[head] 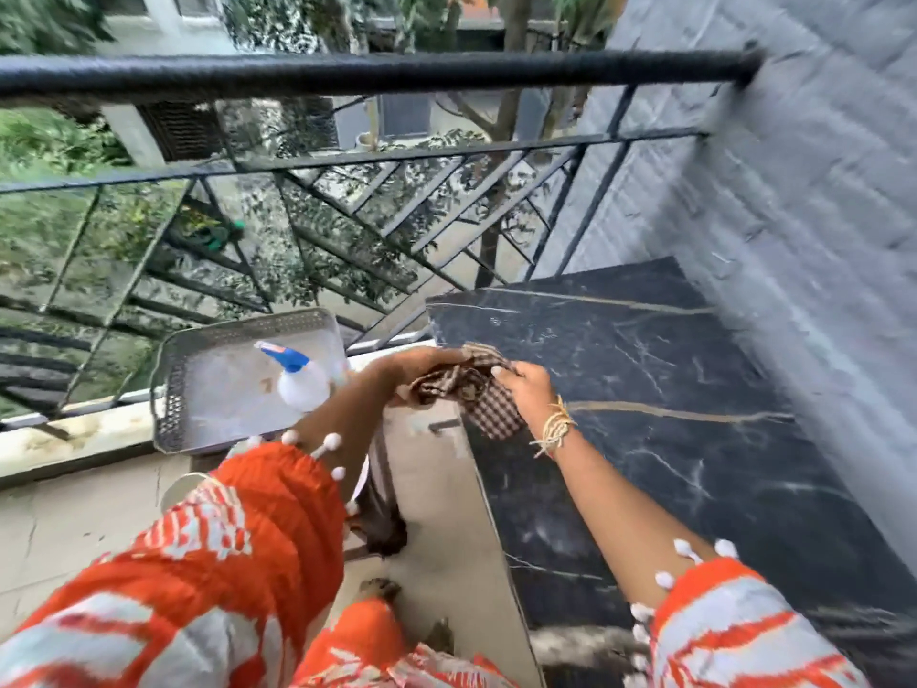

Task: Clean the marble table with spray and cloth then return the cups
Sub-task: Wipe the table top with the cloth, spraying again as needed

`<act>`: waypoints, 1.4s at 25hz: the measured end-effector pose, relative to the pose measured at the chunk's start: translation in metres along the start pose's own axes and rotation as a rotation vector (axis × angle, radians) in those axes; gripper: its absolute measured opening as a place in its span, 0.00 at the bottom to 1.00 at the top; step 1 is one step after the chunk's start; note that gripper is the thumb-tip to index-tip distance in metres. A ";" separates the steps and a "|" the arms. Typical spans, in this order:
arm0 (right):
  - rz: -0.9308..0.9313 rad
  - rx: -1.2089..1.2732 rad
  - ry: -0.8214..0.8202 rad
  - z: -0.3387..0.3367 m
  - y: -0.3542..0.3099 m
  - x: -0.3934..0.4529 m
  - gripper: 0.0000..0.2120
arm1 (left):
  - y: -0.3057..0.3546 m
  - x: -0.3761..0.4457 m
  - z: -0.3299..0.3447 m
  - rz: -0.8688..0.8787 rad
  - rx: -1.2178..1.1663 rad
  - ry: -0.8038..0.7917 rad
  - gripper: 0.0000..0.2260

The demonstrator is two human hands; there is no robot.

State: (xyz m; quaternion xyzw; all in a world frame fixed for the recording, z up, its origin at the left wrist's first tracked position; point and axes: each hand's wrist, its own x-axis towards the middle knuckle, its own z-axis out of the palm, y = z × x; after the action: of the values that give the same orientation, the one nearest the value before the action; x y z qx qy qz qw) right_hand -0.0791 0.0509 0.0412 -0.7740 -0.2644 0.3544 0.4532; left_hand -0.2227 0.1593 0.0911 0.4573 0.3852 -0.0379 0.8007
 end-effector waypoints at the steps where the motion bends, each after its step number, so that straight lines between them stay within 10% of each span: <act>1: 0.013 -0.017 0.033 -0.014 0.007 0.003 0.13 | 0.004 0.005 0.015 -0.007 0.054 -0.034 0.15; 5: 0.027 -0.047 0.128 -0.062 0.017 0.002 0.22 | 0.008 0.042 0.050 0.052 0.189 -0.011 0.14; 16: 0.204 0.372 0.449 -0.142 0.022 0.069 0.05 | 0.070 0.164 0.083 -0.124 0.339 -0.079 0.09; 21: 0.299 0.226 0.350 -0.159 0.004 0.114 0.18 | 0.103 0.215 0.076 -0.047 0.431 0.025 0.25; 26: 0.489 0.582 0.094 -0.173 -0.007 0.135 0.17 | 0.121 0.233 0.077 0.034 0.397 -0.055 0.09; 30: 0.490 0.616 0.405 -0.175 0.002 0.148 0.12 | 0.122 0.250 0.073 0.004 0.484 -0.062 0.17; 35: 0.408 -0.091 0.514 -0.179 0.016 0.161 0.19 | 0.120 0.277 0.071 0.225 0.978 0.132 0.21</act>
State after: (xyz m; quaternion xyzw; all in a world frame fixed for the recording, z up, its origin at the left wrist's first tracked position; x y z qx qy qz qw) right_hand 0.1615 0.0694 0.0371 -0.8945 0.0036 0.2190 0.3898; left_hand 0.0618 0.2557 0.0153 0.8190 0.3204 -0.0983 0.4656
